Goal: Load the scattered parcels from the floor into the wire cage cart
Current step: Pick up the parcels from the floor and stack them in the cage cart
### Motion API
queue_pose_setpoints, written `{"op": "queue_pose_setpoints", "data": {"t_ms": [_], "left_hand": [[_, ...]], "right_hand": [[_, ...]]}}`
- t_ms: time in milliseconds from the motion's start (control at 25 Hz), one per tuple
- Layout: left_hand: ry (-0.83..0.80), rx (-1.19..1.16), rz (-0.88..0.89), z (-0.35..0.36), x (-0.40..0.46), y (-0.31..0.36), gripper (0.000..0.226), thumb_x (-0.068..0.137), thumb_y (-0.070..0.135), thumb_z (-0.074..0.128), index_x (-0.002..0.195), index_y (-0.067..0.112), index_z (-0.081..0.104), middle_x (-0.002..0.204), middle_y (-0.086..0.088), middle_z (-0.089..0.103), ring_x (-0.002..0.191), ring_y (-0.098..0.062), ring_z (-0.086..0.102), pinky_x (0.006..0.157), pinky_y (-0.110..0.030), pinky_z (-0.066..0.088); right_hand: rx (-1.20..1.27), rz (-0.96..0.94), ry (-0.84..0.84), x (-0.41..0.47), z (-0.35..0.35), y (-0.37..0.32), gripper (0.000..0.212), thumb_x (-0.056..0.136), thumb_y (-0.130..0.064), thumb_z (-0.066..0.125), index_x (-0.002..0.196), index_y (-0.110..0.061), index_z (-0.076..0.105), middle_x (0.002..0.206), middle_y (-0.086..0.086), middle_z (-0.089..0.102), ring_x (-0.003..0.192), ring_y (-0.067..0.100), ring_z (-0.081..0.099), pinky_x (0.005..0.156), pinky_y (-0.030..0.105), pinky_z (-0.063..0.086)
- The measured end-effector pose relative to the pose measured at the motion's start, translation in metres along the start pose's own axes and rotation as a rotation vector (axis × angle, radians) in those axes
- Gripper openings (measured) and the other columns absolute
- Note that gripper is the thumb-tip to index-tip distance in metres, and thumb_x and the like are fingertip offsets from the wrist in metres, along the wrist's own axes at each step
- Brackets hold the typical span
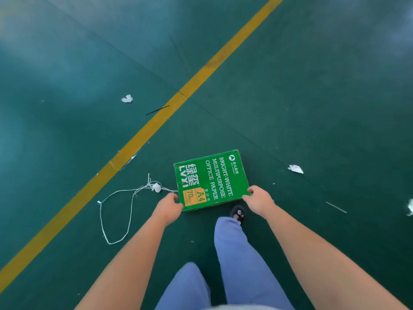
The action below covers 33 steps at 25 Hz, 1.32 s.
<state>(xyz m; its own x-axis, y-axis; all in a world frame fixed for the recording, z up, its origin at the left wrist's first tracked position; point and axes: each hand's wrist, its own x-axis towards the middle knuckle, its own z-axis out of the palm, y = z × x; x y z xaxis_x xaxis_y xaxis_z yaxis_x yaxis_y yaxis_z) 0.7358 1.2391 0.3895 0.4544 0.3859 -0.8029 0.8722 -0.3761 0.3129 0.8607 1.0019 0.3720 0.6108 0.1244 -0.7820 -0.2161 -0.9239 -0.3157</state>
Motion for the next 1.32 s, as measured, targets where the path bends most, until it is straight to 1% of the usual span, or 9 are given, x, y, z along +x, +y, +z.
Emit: {"op": "queue_pose_setpoints", "data": {"t_ms": [80, 240, 360, 520, 600, 720, 920, 1120, 1320], "left_hand": [[0.006, -0.007, -0.069, 0.012, 0.055, 0.014, 0.042, 0.094, 0.018, 0.05, 0.135, 0.009, 0.045, 0.121, -0.014, 0.061, 0.105, -0.03, 0.06, 0.084, -0.033, 0.045], [-0.015, -0.006, -0.154, 0.05, 0.155, 0.028, 0.043, 0.095, 0.015, 0.052, 0.136, 0.005, 0.045, 0.115, -0.01, 0.055, 0.084, -0.019, 0.055, 0.072, -0.029, 0.043], [-0.003, -0.041, -0.221, 0.09, 0.239, 0.02, 0.048, 0.094, 0.019, 0.055, 0.139, 0.007, 0.043, 0.134, -0.014, 0.047, 0.094, -0.023, 0.055, 0.079, -0.03, 0.044], [-0.008, -0.101, -0.323, 0.15, 0.33, -0.004, 0.054, 0.094, 0.024, 0.057, 0.142, 0.011, 0.039, 0.14, -0.014, 0.039, 0.067, -0.015, 0.054, 0.071, -0.03, 0.043], [-0.008, -0.126, -0.378, 0.173, 0.363, -0.02, 0.057, 0.095, 0.027, 0.057, 0.145, 0.015, 0.034, 0.143, -0.012, 0.03, 0.066, -0.009, 0.047, 0.076, -0.028, 0.04], [-0.024, -0.159, -0.459, 0.202, 0.406, -0.049, 0.059, 0.094, 0.03, 0.058, 0.146, 0.017, 0.032, 0.147, -0.012, 0.023, 0.075, -0.014, 0.046, 0.079, -0.029, 0.036], [0.0, -0.148, -0.518, 0.232, 0.449, -0.094, 0.067, 0.089, 0.036, 0.065, 0.145, 0.018, 0.031, 0.15, -0.015, 0.017, 0.118, -0.034, 0.048, 0.096, -0.038, 0.039], [0.005, -0.155, -0.567, 0.251, 0.472, -0.13, 0.068, 0.083, 0.045, 0.07, 0.134, 0.016, 0.036, 0.14, -0.015, 0.032, 0.122, -0.035, 0.045, 0.101, -0.046, 0.039], [0.057, -0.097, -0.552, 0.254, 0.471, -0.14, 0.06, 0.076, 0.048, 0.075, 0.111, 0.016, 0.038, 0.129, -0.015, 0.037, 0.116, -0.035, 0.046, 0.098, -0.046, 0.043]], "right_hand": [[-0.03, 0.023, -0.054, 0.066, -0.007, 0.001, 0.048, 0.097, -0.029, 0.051, 0.142, -0.012, 0.041, 0.138, 0.008, 0.052, 0.121, 0.025, 0.051, 0.098, 0.033, 0.041], [-0.098, 0.093, -0.099, 0.186, 0.0, 0.016, 0.049, 0.096, -0.032, 0.051, 0.141, -0.013, 0.042, 0.137, 0.01, 0.05, 0.119, 0.028, 0.052, 0.097, 0.038, 0.045], [-0.15, 0.111, -0.132, 0.274, 0.027, 0.033, 0.058, 0.095, -0.039, 0.054, 0.144, -0.012, 0.037, 0.14, 0.014, 0.042, 0.122, 0.032, 0.049, 0.099, 0.039, 0.043], [-0.158, 0.171, -0.155, 0.368, 0.086, 0.061, 0.068, 0.093, -0.042, 0.056, 0.149, -0.013, 0.028, 0.149, 0.014, 0.029, 0.133, 0.034, 0.037, 0.106, 0.042, 0.036], [-0.15, 0.201, -0.143, 0.401, 0.115, 0.078, 0.073, 0.093, -0.043, 0.058, 0.15, -0.014, 0.023, 0.152, 0.013, 0.023, 0.137, 0.033, 0.032, 0.108, 0.043, 0.033], [-0.176, 0.253, -0.096, 0.439, 0.156, 0.103, 0.077, 0.091, -0.045, 0.059, 0.151, -0.016, 0.021, 0.156, 0.012, 0.011, 0.142, 0.033, 0.019, 0.111, 0.045, 0.029], [-0.212, 0.335, -0.01, 0.466, 0.201, 0.135, 0.082, 0.086, -0.052, 0.064, 0.146, -0.014, 0.022, 0.159, 0.017, -0.005, 0.147, 0.033, 0.002, 0.117, 0.047, 0.018], [-0.169, 0.387, 0.011, 0.48, 0.217, 0.156, 0.08, 0.078, -0.059, 0.068, 0.132, -0.014, 0.03, 0.158, 0.021, -0.003, 0.147, 0.035, 0.004, 0.116, 0.048, 0.019], [-0.15, 0.368, 0.098, 0.48, 0.219, 0.159, 0.075, 0.075, -0.055, 0.074, 0.123, -0.012, 0.034, 0.15, 0.02, 0.018, 0.139, 0.037, 0.019, 0.109, 0.047, 0.028]]}}
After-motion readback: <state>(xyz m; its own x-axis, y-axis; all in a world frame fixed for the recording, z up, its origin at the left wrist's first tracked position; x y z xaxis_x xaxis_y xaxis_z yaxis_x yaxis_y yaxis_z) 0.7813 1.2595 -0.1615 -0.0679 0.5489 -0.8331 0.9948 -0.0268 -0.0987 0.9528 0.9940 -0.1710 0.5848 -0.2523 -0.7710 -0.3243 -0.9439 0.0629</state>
